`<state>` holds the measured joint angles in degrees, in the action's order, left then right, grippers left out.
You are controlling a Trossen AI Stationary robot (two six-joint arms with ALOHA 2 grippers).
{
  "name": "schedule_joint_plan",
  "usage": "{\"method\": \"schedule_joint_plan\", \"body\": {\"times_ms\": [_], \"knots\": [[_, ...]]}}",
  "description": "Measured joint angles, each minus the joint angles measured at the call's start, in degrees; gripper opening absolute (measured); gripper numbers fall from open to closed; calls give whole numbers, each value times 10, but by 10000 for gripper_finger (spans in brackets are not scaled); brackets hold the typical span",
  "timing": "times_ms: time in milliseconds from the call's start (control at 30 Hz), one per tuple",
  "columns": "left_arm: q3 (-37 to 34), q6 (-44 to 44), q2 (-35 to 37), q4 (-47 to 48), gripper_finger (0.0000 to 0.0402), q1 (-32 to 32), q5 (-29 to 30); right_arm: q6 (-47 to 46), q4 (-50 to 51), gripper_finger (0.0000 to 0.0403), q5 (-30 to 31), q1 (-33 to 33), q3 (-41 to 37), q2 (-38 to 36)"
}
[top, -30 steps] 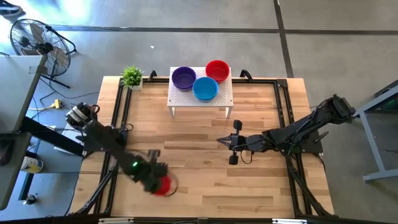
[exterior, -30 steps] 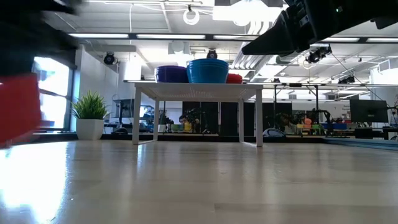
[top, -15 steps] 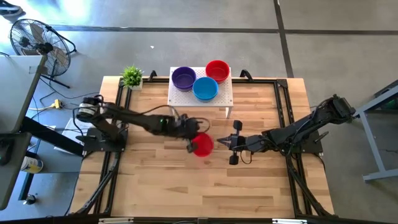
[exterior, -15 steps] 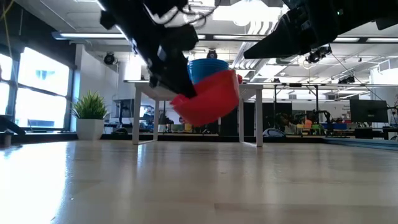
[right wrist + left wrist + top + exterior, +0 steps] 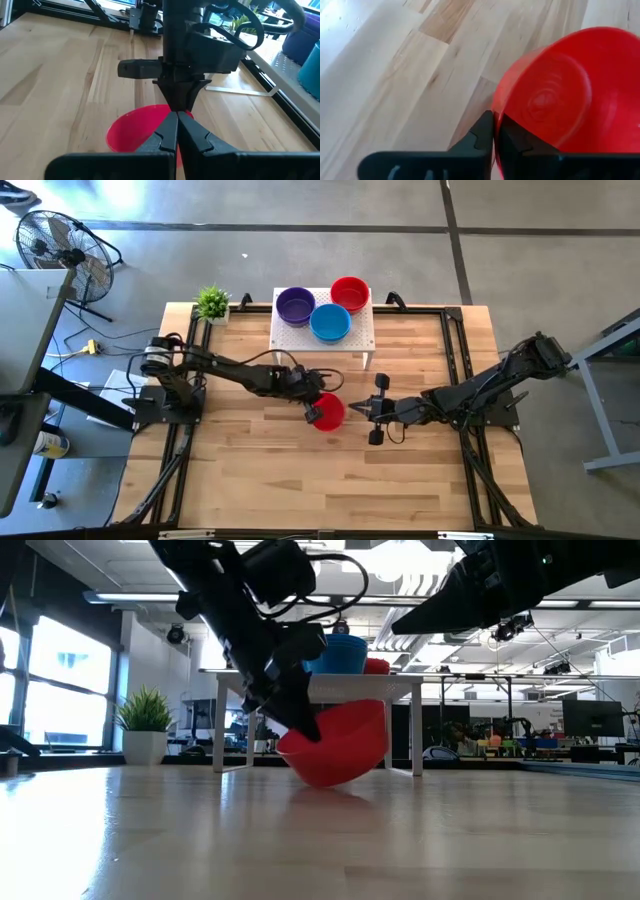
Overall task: Pick & Place Mini bowls
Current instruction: Stack the red bowl on the red bowl on the shelf
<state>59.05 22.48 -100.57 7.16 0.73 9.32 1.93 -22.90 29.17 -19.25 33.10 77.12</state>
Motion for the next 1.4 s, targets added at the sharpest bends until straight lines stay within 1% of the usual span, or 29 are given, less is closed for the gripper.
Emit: {"method": "schedule_joint_plan", "body": {"times_ms": [233, 367, 533, 633, 700, 767, 833, 933, 1033, 1133, 1233, 1333, 1400], "knots": [[0, -5, 0, 1, 55, 0, 0, 0, 4, 0, 0, 0, 0, 0], [0, -40, 0, 3, 65, 0, -2, 0, 4, 0, 0, 0, 0, 0], [1, -81, 25, 9, 50, 7, -8, -13, 12, 0, 0, 0, 0, 0], [0, -102, 48, 28, 27, 28, 16, -17, 22, 1, 0, 0, 0, 0], [-4, -115, 61, 10, 9, 46, 30, -16, 22, 1, 0, 1, 0, 0], [-27, -125, 88, -29, 4, 65, 38, -13, 41, 4, 0, 2, 7, 0], [-52, -135, 105, -99, 7, 80, 49, -12, 68, 13, -1, 2, 19, 2], [-111, -146, 135, -160, 4, 92, 61, -5, 91, 34, -5, 2, 43, 18], [-173, -147, 165, -266, 1, 90, 60, -1, 131, 61, -24, 3, 77, 50], [-239, -148, 207, -341, 1, 90, 60, 10, 191, 87, -42, 6, 119, 94], [-286, -149, 249, -381, 1, 90, 59, 17, 248, 106, -66, 14, 166, 144], [-322, -148, 303, -385, 1, 90, 65, 33, 296, 115, -86, 22, 215, 194], [-342, -147, 337, -386, 0, 90, 80, 39, 330, 116, -88, 28, 246, 227]]}}
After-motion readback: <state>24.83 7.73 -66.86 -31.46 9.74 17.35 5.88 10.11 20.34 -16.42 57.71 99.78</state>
